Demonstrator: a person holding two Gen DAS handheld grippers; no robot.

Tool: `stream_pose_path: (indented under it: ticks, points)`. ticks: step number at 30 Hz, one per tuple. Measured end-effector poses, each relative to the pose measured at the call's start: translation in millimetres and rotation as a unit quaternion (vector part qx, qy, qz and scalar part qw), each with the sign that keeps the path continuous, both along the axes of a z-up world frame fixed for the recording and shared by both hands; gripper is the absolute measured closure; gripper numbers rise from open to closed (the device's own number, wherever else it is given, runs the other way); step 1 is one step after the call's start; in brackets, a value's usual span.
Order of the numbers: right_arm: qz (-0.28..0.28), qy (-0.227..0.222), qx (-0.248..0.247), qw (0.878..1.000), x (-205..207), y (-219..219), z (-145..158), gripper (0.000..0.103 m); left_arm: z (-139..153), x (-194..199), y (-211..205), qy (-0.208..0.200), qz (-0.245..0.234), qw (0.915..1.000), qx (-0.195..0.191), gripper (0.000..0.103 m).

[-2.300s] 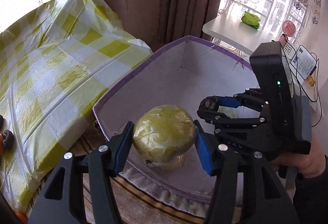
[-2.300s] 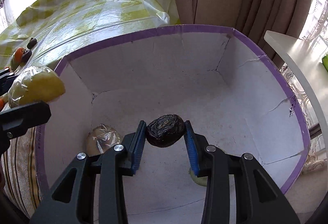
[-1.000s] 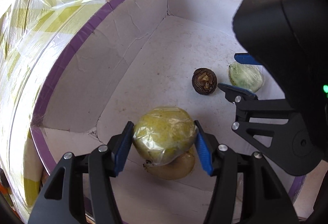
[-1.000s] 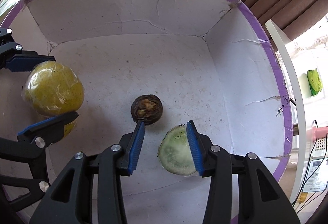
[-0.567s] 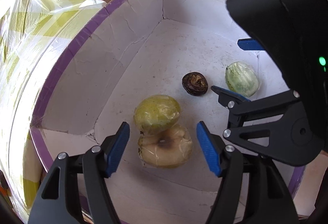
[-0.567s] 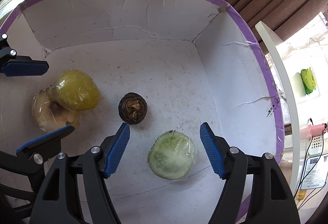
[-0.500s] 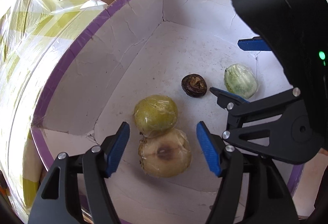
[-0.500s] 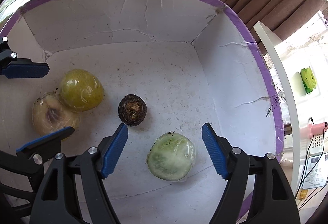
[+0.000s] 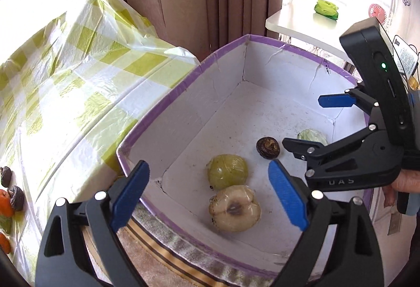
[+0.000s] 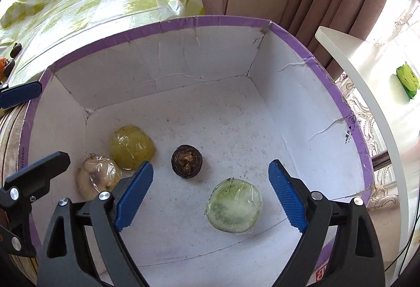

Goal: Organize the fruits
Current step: 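Move both open tools back toward the remaining fruits on the cloth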

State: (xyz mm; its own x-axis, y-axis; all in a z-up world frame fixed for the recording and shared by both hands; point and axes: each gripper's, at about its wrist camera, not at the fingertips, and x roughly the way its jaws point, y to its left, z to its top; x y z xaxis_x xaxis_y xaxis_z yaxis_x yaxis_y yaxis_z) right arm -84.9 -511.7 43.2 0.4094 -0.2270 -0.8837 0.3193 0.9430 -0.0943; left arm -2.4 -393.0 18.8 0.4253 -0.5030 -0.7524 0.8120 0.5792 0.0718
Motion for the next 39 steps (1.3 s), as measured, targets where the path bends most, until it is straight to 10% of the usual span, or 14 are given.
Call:
stream_pose_path:
  ticks: [11,19,31,39]
  points:
    - [0.028,-0.126,0.074,0.989,-2,26,56,0.016,41,-15,135,-0.015,0.117,0.9893,-0.086,0.011]
    - [0.091,-0.124,0.087,0.984,17,78,59,0.016,46,-20,257,-0.004,0.239,0.9600,-0.146,0.012]
    - [0.188,-0.132,0.114,0.967,37,162,55,0.016,22,0,349,0.063,0.343,0.9229,-0.164,0.044]
    - [0.221,-0.129,0.145,0.956,60,200,46,0.016,14,17,331,0.079,0.322,0.9346,-0.129,0.046]
